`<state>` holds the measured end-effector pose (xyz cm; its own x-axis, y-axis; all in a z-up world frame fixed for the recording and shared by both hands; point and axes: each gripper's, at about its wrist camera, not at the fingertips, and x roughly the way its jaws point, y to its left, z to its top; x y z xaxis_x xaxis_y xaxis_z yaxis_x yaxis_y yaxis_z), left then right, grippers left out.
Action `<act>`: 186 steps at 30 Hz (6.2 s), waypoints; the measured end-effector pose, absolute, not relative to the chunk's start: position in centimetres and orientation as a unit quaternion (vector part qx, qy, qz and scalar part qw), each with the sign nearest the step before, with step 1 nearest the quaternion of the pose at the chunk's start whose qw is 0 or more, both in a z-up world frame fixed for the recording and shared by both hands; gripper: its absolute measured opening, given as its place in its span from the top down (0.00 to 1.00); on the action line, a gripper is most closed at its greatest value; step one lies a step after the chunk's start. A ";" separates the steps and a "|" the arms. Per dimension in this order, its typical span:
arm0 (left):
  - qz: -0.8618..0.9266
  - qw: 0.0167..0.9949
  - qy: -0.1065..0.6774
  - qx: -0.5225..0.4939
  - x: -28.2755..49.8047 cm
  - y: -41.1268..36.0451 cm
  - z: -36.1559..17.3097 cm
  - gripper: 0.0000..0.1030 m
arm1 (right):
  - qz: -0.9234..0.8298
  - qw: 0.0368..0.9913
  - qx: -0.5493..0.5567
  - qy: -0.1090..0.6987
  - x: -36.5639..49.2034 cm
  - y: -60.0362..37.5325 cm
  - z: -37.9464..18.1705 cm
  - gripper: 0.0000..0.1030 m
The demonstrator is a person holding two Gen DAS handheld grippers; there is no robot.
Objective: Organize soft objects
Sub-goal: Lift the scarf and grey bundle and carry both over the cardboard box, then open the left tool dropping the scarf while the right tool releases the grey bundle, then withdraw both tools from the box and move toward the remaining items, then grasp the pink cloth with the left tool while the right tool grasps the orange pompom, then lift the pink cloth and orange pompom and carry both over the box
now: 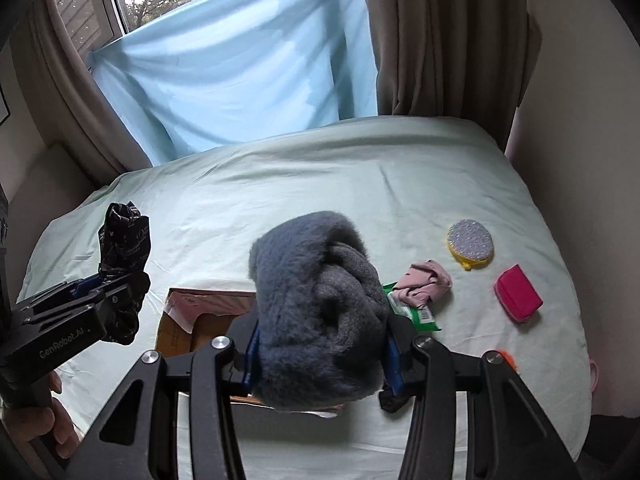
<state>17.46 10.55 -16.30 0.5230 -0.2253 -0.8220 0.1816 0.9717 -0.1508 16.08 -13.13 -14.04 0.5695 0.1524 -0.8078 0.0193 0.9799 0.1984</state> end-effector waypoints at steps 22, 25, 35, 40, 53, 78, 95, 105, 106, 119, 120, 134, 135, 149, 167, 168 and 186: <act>-0.098 0.727 0.680 0.004 23.9 14.5 -35.6 0.65 | 0.005 0.732 0.142 0.666 22.7 -4.9 -32.2 0.57; -0.099 0.709 0.698 0.008 24.5 13.6 -38.0 0.65 | 0.006 0.706 0.142 0.694 23.5 -4.7 -34.8 0.57; -0.108 0.698 0.707 0.037 25.5 12.3 -40.6 0.44 | 0.022 0.682 0.120 0.721 25.3 -3.6 -38.2 0.43; -0.120 0.694 0.705 0.082 24.6 10.0 -41.0 0.00 | 0.045 0.675 0.114 0.727 25.5 -3.0 -39.1 0.01; -0.106 0.720 0.681 0.075 22.9 11.0 -38.8 0.00 | 0.050 0.694 0.123 0.708 24.3 -2.8 -36.6 0.01; -0.066 0.853 0.515 0.051 15.0 15.4 -18.8 0.00 | 0.054 0.859 0.037 0.507 16.4 -3.0 -14.7 0.00; -0.029 0.943 0.333 -0.002 3.5 14.7 -4.4 0.00 | 0.001 0.952 0.026 0.304 4.2 -8.4 -3.0 0.00; -0.026 0.960 0.279 -0.008 1.2 8.5 -0.5 0.00 | 0.004 0.970 0.022 0.242 0.1 -13.2 -0.3 0.00; -0.031 0.959 0.283 -0.004 1.6 7.5 -0.6 0.00 | 0.001 0.970 0.024 0.242 -0.1 -14.1 -0.5 0.00; -0.144 0.929 0.335 0.059 8.3 -7.3 -3.5 0.00 | -0.104 0.947 0.079 0.293 0.3 -26.7 -6.4 0.00; -0.151 0.925 0.343 0.064 9.0 -8.4 -4.0 0.00 | -0.112 0.945 0.080 0.298 0.4 -27.4 -7.1 0.00; -0.275 0.828 0.463 0.156 19.8 -20.7 -16.0 0.00 | -0.168 0.883 0.148 0.412 4.6 -33.6 -19.7 0.00; -0.282 0.820 0.471 0.163 20.6 -21.2 -17.1 0.00 | -0.168 0.880 0.153 0.417 5.0 -33.7 -20.5 0.00; -0.316 0.733 0.546 0.253 30.3 -27.2 -33.2 0.00 | -0.167 0.822 0.195 0.509 9.0 -34.1 -34.9 0.03; -0.326 0.647 0.628 0.285 35.1 -29.3 -46.0 0.19 | -0.144 0.796 0.179 0.560 12.6 -33.9 -44.0 0.38; -0.327 0.646 0.626 0.289 35.1 -29.4 -46.1 0.21 | -0.146 0.796 0.176 0.560 12.6 -34.0 -44.0 0.41; -0.329 0.666 0.604 0.290 34.2 -30.6 -43.7 0.55 | -0.151 0.811 0.162 0.542 12.2 -35.3 -42.7 0.66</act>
<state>34.17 -30.64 -43.66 0.0553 -0.0874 -0.9946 0.7882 0.6153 -0.0103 12.16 -35.33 -42.72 0.3674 -0.0690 -0.9275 0.4196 0.9023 0.0991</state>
